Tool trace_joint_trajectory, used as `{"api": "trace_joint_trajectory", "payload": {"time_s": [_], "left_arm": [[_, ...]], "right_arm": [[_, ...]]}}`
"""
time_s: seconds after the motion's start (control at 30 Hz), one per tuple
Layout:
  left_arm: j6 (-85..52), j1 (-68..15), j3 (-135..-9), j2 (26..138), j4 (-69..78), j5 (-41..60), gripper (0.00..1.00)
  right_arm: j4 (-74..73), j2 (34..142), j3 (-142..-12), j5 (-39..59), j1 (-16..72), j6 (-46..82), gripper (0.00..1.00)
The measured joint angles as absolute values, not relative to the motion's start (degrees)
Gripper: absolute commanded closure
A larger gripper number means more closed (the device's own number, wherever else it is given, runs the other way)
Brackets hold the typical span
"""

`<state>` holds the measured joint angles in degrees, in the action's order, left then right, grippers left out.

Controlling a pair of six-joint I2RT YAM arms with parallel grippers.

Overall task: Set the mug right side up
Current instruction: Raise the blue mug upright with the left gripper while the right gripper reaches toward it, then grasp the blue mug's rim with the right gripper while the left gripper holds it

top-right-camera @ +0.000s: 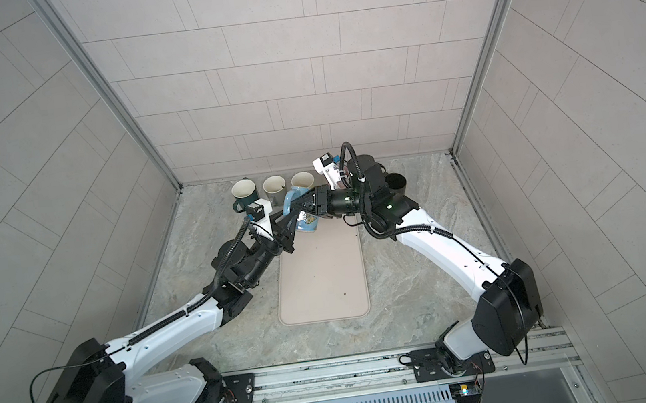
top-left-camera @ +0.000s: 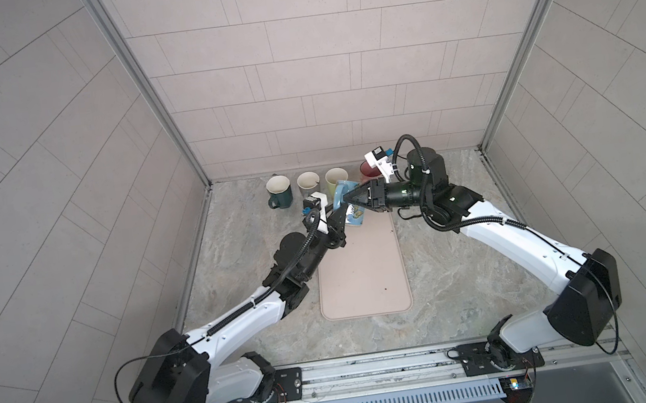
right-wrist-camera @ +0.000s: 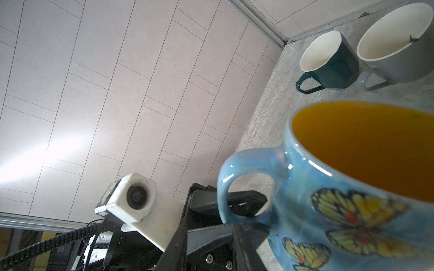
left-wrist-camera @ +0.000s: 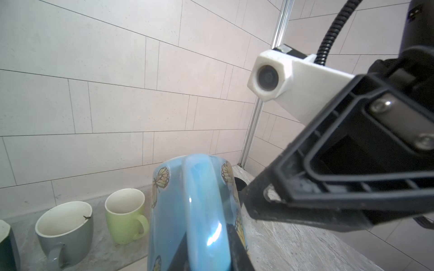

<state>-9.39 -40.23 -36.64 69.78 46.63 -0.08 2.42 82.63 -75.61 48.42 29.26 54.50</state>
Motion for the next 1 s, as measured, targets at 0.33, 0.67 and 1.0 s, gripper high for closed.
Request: {"api": "trace_joint_trajectory", "payload": {"time_s": [0.33,0.67,1.0], "left_arm": [[-9.5,-41.0,-36.6,71.6,49.1,-1.3,1.0],[-9.4,-42.3,-36.4,71.8,49.1,-0.4,1.0],[-9.6,-43.0,-36.3,72.2,49.1,-0.1,1.0]], "right_arm": [[0.9,84.4,-75.6,48.4,29.8,55.6,0.64],[-2.1,86.2,-75.6,48.4,30.3,56.5,0.63],[-4.5,87.8,-75.9,48.4,30.4,57.8,0.66]]}}
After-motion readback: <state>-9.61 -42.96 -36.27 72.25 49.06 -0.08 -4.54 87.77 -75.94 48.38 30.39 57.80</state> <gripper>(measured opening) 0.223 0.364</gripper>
